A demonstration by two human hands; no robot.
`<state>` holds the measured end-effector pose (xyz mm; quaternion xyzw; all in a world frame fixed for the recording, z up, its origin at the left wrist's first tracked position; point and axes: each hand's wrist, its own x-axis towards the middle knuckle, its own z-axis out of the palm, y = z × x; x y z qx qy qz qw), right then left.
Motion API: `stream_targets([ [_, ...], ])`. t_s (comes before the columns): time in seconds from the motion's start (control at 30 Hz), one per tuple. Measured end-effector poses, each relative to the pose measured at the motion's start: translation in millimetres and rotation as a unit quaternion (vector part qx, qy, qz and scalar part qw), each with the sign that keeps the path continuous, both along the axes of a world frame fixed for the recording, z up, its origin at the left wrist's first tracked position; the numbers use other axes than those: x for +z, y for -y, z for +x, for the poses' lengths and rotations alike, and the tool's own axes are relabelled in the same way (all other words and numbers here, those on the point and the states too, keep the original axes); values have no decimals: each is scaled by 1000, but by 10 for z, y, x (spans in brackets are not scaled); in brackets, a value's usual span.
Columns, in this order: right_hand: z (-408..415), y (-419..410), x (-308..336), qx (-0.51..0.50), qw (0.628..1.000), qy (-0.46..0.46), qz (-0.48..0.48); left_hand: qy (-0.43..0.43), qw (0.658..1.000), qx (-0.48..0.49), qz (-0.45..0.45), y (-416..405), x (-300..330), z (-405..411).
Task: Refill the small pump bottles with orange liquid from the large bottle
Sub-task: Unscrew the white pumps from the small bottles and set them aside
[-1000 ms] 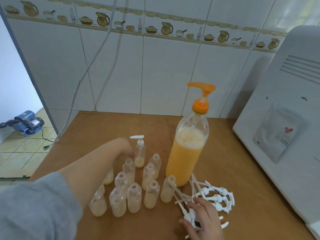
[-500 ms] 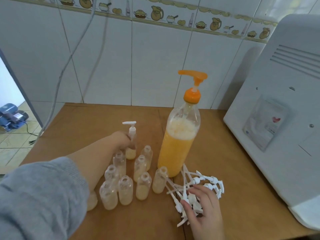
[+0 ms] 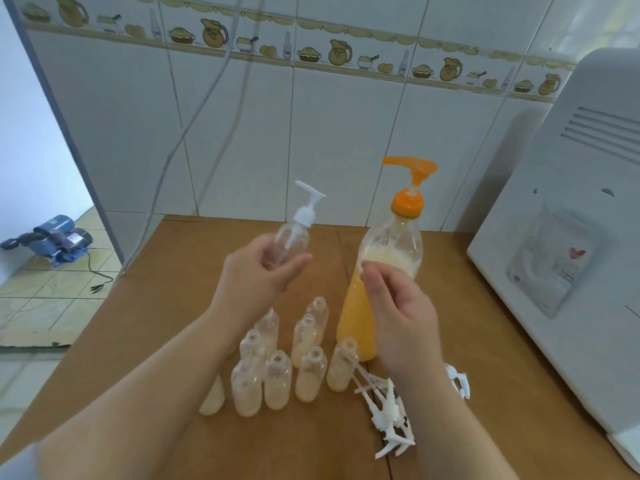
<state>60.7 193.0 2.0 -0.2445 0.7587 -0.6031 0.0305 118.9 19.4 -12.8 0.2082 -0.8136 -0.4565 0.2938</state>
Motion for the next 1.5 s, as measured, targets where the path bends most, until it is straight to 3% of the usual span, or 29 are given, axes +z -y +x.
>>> stream_targets([
  [0.07,0,190,196,26,998,63,-14,-9,999,-22,-23,-156,10,148],
  [0.13,28,307,303,24,998,63,7,-21,999,-43,-25,-272,7,266],
  [0.2,62,310,352,29,997,62,34,-27,997,-70,19,-296,-6,376],
  [0.3,44,218,416,111,984,130,47,-30,984,-124,128,-240,16,552],
  [0.4,36,174,416,110,980,156,51,-46,972,-140,183,-249,22,639],
  [0.5,133,180,417,140,970,198,11,-39,974,-154,163,-288,53,656],
  [0.63,112,111,428,117,978,170,1,-52,970,-156,178,-275,88,703],
  [0.83,191,121,418,154,974,167,-26,9,981,-178,76,-225,79,678],
  [0.97,193,104,438,173,965,167,-104,63,974,-219,-5,-73,149,611],
  [1.33,191,34,421,148,972,44,-176,169,899,-403,13,390,459,315],
  [1.4,168,-1,418,174,965,23,-193,193,863,-463,55,445,502,239],
  [1.5,99,-66,449,196,948,32,-248,242,779,-564,129,575,487,124],
])
